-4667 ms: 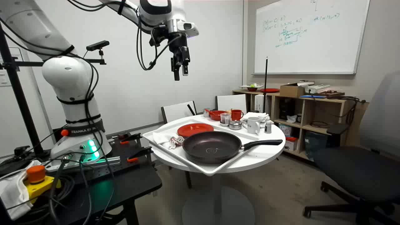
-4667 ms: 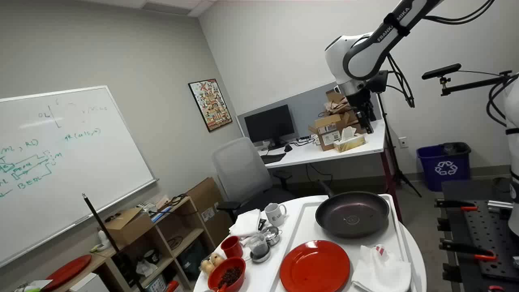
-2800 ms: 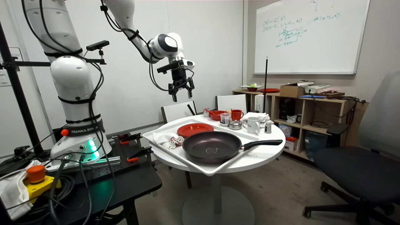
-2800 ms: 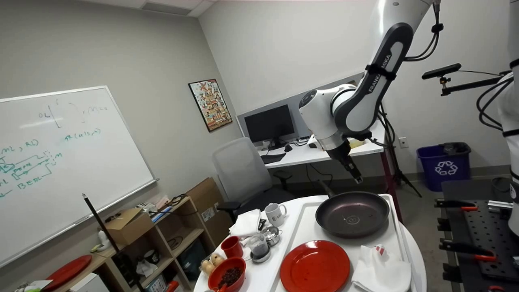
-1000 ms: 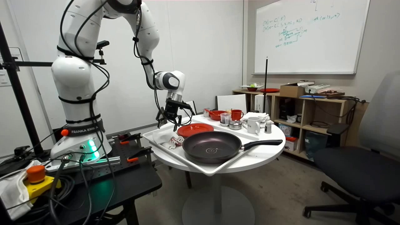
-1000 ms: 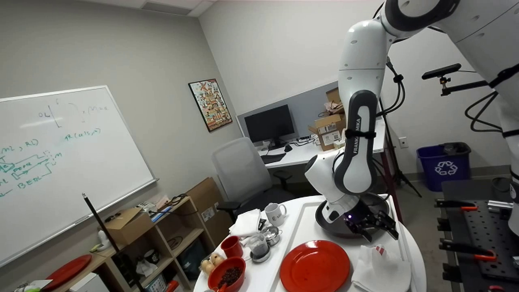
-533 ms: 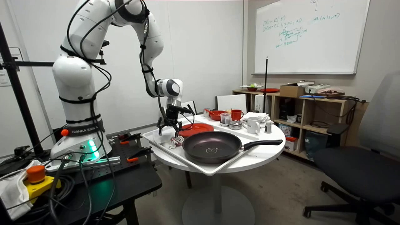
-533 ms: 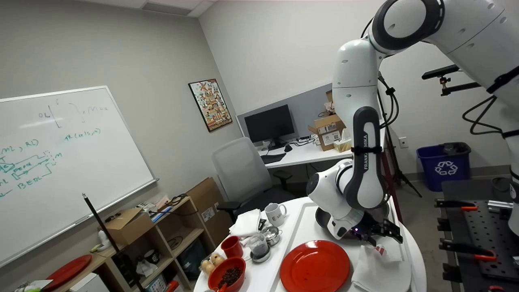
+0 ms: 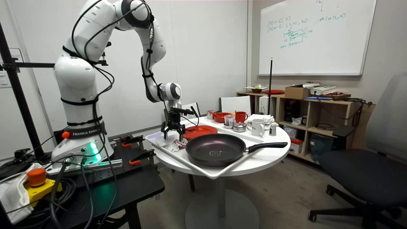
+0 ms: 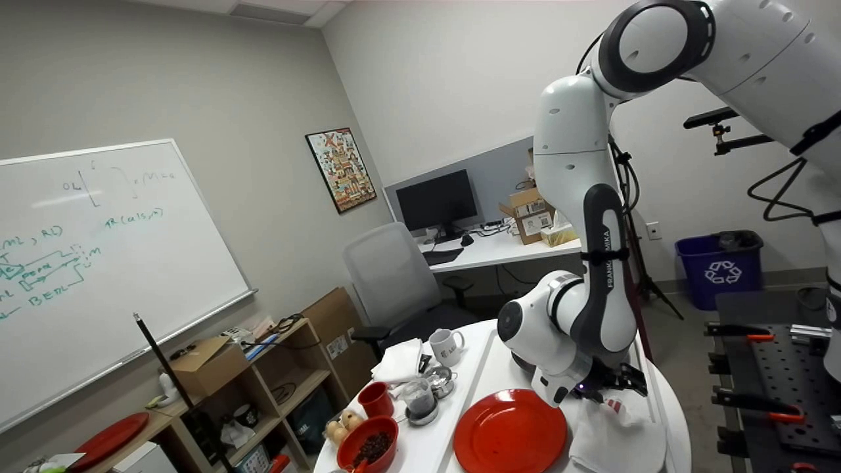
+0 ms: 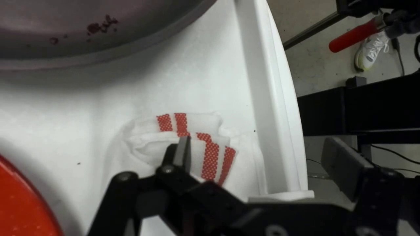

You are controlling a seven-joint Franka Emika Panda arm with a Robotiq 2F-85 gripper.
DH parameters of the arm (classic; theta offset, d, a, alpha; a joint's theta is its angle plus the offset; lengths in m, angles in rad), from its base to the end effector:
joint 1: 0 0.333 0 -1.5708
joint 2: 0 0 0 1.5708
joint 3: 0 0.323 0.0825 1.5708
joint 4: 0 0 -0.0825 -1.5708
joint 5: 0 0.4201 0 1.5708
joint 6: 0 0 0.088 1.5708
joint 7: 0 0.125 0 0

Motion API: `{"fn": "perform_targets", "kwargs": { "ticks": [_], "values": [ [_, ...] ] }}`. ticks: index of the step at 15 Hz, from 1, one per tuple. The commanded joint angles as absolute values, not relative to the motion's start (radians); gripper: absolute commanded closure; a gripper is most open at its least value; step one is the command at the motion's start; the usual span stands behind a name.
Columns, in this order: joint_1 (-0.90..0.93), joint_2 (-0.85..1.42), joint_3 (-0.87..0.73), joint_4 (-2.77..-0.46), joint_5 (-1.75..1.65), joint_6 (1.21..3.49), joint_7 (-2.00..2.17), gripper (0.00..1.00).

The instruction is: Use the cloth to wipe the brown plate

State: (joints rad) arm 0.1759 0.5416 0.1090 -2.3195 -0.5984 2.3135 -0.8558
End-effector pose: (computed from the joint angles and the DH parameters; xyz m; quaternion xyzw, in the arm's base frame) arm 0.4333 0.1179 0.0360 0.6445 0.7109 -0.2768 0.0518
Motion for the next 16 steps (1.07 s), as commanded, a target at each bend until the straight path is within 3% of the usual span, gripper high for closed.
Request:
{"fn": "perform_targets", "kwargs": {
  "ticks": [1,16],
  "values": [
    [0.193,0.539,0.109,-2.304,-0.678,2.292,-0.814,0.0],
    [0.059,0.495,0.194,-2.339,-0.575,2.432,-0.967,0.0]
  ]
}}
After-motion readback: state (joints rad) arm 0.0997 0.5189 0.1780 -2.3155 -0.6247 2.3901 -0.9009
